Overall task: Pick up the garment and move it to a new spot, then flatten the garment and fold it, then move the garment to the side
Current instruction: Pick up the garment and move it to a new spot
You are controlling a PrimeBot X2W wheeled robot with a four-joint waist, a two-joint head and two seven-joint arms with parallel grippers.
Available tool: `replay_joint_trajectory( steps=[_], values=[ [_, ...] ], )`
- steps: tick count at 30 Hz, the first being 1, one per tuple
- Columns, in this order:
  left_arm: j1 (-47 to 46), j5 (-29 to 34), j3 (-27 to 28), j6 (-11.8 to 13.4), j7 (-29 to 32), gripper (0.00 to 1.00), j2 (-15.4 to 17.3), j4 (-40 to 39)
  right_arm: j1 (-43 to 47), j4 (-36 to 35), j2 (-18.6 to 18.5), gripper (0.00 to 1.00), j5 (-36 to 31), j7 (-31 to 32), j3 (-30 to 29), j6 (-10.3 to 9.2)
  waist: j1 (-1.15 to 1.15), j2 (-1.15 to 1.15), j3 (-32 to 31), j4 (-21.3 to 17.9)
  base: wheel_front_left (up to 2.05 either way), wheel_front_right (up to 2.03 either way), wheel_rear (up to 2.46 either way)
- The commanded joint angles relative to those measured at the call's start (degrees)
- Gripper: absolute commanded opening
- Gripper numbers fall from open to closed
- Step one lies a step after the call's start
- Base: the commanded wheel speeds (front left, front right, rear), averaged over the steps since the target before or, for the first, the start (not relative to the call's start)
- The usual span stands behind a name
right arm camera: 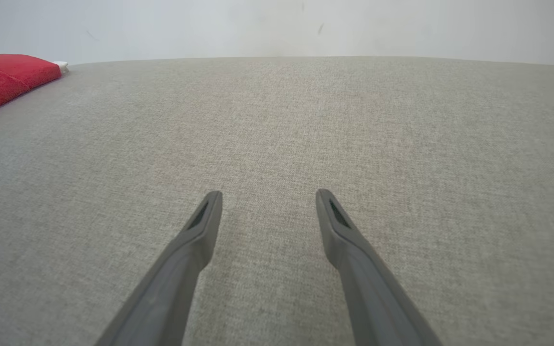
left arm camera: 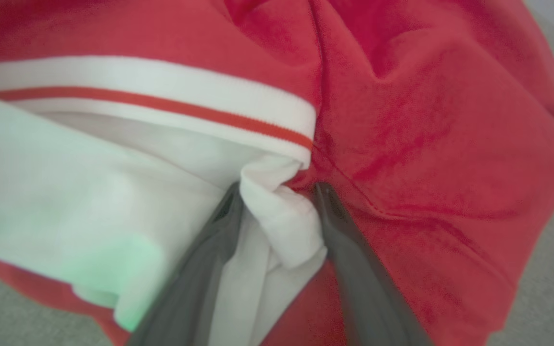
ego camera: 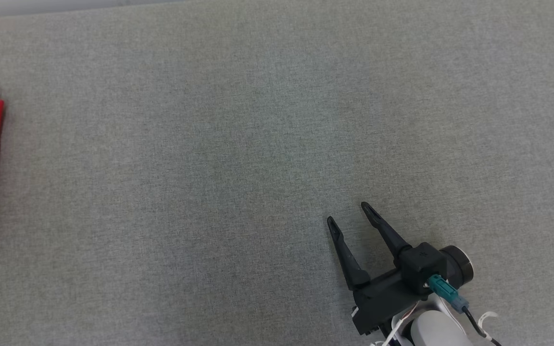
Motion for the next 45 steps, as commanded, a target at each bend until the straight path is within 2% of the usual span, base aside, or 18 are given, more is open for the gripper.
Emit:
replay_joint_trajectory(
  steps=[1, 7, 17, 23, 34, 39, 45],
  values=[
    [1.43, 1.16, -0.80, 0.26, -0.04, 0.00, 0.45, 0.49, -0.34, 0.32, -0.04, 1.00, -0.29, -0.27, -0.22, 0.03, -0.01, -0.01, -0.61, -0.10, 0.00, 0.00, 0.00],
    [0.61, 2.09, -1.24, -0.57, -2.08, 0.00, 1.49, -0.58, 1.72, 1.38, -0.03, 1.00, 0.29, -0.48, -0.99, 0.03, -0.01, -0.01, -4.69, 1.17, 0.00, 0.00, 0.00],
    [-4.08, 1.67, -1.86, -5.02, -5.74, 0.00, 3.64, -5.93, 5.55, 3.08, -0.06, 1.00, 1.55, -0.55, -1.66, 0.03, -0.01, -0.01, -14.07, 3.05, 0.00, 0.00, 0.00],
    [-8.70, 0.96, -4.19, -6.48, -5.37, 0.00, 2.59, -10.34, 8.08, 3.68, -0.05, 1.00, 2.78, -0.77, -2.62, 0.03, -0.01, -0.01, -18.26, 2.65, 0.00, 0.00, 0.00],
    [-14.75, -0.57, -10.96, -6.63, -3.14, 0.00, -4.55, -21.11, 11.24, 3.38, -0.06, 1.00, 3.16, -0.47, -3.42, 0.03, -0.01, -0.01, -23.86, -1.27, 0.00, 0.00, 0.00],
    [-15.81, -1.02, -15.61, -6.74, -2.43, 0.00, -9.96, -25.86, 11.92, 2.74, -0.05, 1.00, 2.75, 0.01, -3.49, 0.03, -0.01, -0.01, -24.40, -3.17, 0.00, 0.00, 0.00],
    [-14.43, -1.09, -21.65, -7.05, -3.11, 0.00, -16.65, -27.14, 11.67, 1.50, -0.05, 1.00, 2.05, 0.97, -3.25, 0.03, -0.01, -0.01, -23.82, -7.53, 0.00, 0.00, 0.00]
  ],
)
